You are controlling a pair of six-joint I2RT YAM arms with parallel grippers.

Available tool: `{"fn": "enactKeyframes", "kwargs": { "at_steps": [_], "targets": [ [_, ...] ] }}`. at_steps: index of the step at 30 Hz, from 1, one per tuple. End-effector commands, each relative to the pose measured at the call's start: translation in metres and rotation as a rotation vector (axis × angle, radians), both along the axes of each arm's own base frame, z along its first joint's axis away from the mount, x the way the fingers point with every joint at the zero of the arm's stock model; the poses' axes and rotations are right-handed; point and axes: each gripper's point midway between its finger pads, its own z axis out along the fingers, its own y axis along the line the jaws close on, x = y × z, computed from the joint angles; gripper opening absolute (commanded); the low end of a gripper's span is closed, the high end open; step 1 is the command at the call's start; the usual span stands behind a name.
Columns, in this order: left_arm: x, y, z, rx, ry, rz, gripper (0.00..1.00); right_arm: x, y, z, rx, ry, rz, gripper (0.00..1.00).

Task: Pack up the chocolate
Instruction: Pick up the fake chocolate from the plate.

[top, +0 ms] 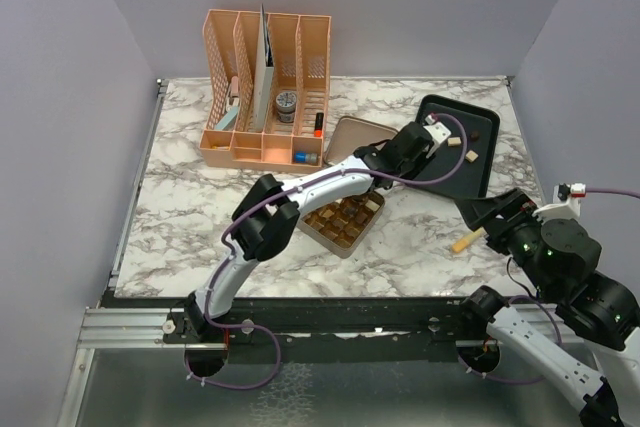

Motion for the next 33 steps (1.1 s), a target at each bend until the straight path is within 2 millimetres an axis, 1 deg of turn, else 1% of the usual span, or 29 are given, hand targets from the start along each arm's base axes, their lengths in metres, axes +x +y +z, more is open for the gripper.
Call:
{"fn": "enactKeyframes", "kwargs": {
  "at_steps": [1,3,7,10,13,19,33],
  "targets": [
    [0.016,-0.012,0.01,-0.047,-0.051,0.047,0.45,-0.002,-0.01,0.009,0.001,-0.008,-0.043,0.91],
    [0.019,-0.013,0.002,-0.035,-0.049,0.056,0.45,-0.003,-0.012,0.01,0.002,-0.011,-0.045,0.91],
    [0.023,-0.014,-0.01,-0.023,-0.043,0.08,0.45,-0.004,-0.012,0.01,0.008,-0.013,-0.046,0.91],
    [0.025,-0.016,-0.019,-0.017,-0.037,0.082,0.48,-0.005,-0.013,0.01,0.008,-0.013,-0.047,0.91],
    [0.028,-0.019,-0.026,-0.009,-0.039,0.087,0.48,-0.004,-0.013,0.011,0.01,-0.016,-0.047,0.91],
    [0.037,-0.02,-0.034,0.0,-0.06,0.125,0.49,-0.005,-0.014,0.013,0.009,-0.02,-0.05,0.91],
    [0.047,-0.022,-0.046,-0.013,-0.068,0.174,0.53,-0.006,-0.018,0.014,0.007,-0.027,-0.065,0.91]
  ]
}}
